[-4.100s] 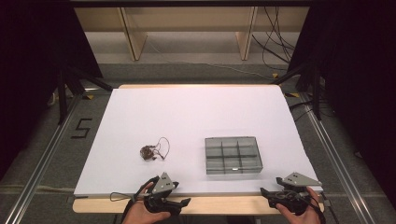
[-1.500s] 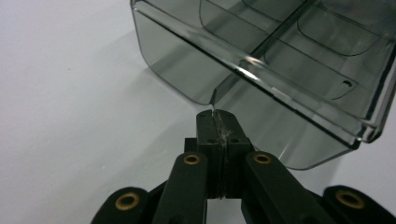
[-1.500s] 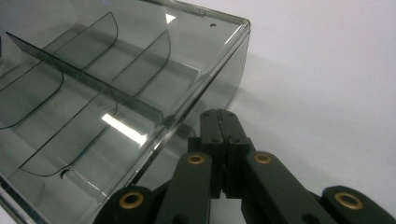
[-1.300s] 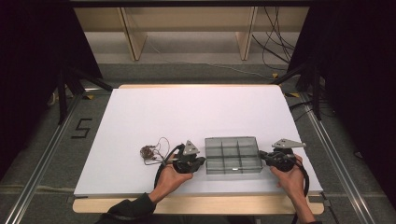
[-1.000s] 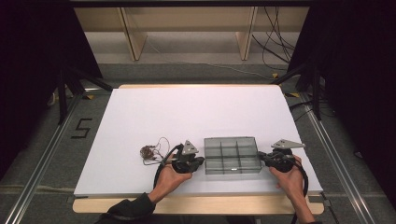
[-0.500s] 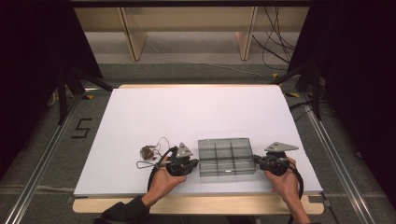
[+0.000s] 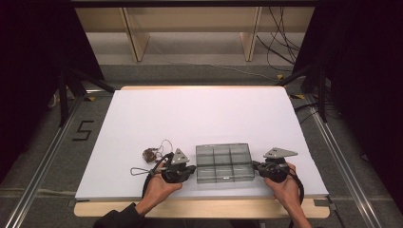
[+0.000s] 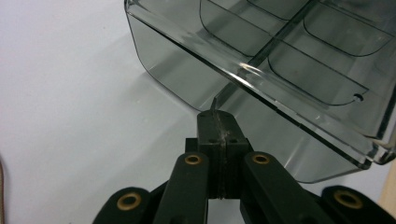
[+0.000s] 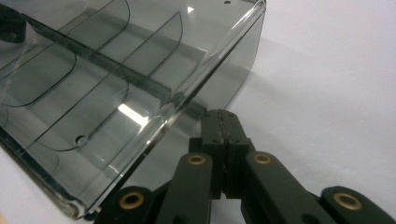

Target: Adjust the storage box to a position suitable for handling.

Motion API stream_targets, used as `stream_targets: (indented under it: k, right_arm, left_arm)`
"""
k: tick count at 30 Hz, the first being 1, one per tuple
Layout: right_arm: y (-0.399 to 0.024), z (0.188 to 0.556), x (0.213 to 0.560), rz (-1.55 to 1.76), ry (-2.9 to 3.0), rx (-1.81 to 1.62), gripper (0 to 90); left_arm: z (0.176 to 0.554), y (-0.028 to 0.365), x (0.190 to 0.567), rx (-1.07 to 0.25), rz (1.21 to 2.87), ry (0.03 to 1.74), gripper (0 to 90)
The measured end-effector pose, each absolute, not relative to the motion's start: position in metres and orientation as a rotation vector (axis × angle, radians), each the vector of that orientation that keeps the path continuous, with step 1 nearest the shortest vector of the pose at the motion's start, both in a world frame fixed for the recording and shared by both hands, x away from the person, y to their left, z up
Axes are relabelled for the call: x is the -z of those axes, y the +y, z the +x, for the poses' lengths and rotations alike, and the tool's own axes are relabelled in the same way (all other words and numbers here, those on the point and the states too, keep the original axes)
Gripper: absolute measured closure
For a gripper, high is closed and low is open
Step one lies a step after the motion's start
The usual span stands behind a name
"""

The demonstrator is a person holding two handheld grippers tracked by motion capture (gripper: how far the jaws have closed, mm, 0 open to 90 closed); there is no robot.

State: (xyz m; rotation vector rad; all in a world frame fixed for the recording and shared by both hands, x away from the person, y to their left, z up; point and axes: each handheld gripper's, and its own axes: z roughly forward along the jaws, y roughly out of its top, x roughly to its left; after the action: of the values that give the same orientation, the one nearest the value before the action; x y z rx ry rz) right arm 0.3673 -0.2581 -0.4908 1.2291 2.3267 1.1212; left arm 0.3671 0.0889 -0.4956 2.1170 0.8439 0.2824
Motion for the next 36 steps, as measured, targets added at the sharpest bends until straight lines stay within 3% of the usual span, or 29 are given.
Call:
stream_targets:
  k: [36]
  right_arm:
    - [-0.226,0.342,0.489,1.158,2.382,-1.087,90.0]
  left_arm:
    - [0.345,0.123,0.495,-0.303,2.147,0.831,89.4]
